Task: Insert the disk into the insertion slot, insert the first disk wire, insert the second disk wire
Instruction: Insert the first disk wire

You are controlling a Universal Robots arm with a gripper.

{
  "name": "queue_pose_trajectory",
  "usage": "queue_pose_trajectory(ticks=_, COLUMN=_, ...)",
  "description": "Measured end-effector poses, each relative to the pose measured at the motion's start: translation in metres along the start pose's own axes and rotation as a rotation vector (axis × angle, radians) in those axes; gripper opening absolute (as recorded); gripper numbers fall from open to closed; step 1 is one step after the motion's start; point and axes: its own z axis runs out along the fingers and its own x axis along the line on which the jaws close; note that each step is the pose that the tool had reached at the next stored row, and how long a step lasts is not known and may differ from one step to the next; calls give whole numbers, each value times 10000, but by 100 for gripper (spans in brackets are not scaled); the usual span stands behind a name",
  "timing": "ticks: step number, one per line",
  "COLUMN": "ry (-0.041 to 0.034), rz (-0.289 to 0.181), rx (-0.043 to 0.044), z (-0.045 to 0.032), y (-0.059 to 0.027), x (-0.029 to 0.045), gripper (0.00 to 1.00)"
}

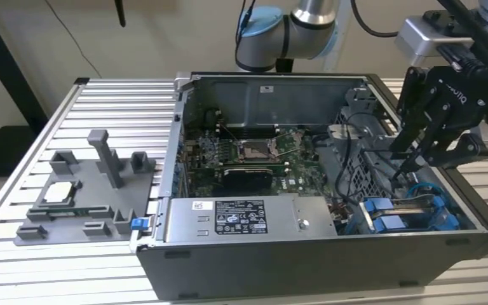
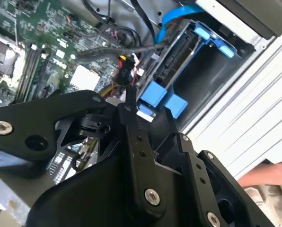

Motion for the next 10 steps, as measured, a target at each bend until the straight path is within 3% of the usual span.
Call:
queue_pose_trajectory(ticks=1, ry=-118, rz=-6, rx=6, z=11, y=0, x=-23, gripper=100)
queue_pose_trajectory(ticks=2, ry=-174, rz=-8, rx=13, z=18, y=0, x=-39, gripper=100)
queue_pose_trajectory(ticks=10, ry=-470, rz=-33, rx=121, z=60, y=-77, x=-103, gripper=100)
